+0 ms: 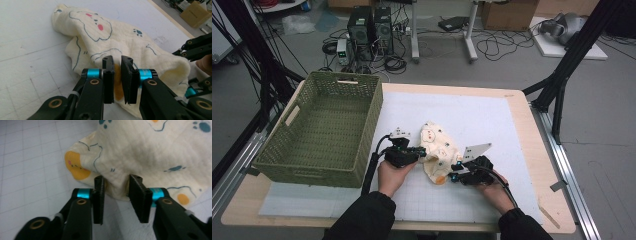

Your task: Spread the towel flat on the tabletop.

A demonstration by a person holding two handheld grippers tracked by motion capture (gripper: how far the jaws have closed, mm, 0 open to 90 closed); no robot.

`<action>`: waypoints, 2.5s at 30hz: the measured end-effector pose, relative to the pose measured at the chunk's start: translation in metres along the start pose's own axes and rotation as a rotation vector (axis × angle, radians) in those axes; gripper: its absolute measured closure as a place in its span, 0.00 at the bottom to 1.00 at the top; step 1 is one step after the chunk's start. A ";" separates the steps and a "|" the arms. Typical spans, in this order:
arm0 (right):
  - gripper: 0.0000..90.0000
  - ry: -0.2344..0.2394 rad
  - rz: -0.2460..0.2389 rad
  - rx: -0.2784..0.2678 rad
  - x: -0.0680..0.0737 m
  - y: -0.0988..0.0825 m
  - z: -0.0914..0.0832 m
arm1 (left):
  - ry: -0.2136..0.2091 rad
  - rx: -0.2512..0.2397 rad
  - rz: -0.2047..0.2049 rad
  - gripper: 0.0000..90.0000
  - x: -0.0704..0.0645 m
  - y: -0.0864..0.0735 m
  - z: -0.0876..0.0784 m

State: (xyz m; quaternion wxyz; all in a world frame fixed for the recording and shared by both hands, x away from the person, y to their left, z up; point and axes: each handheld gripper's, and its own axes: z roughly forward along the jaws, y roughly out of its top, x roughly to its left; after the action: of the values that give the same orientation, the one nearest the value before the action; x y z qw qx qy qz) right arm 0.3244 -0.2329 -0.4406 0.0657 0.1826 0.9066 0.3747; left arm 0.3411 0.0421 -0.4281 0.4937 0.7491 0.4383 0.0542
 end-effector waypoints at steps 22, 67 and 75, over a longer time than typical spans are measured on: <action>0.96 0.087 -0.028 0.024 0.012 -0.025 -0.079 | -0.058 0.036 -0.002 0.63 -0.007 -0.012 0.000; 0.95 0.039 0.080 0.091 -0.064 0.009 -0.008 | -0.103 -0.001 0.018 0.68 -0.011 -0.020 -0.005; 0.95 -0.068 0.134 0.009 -0.072 -0.002 -0.053 | -0.100 -0.003 0.018 0.68 -0.011 -0.020 -0.006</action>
State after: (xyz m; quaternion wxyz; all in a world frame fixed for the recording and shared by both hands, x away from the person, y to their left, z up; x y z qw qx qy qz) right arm 0.3769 -0.2964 -0.4058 0.0702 0.2559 0.8912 0.3679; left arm 0.3191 0.0406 -0.4367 0.5157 0.7541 0.4061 0.0220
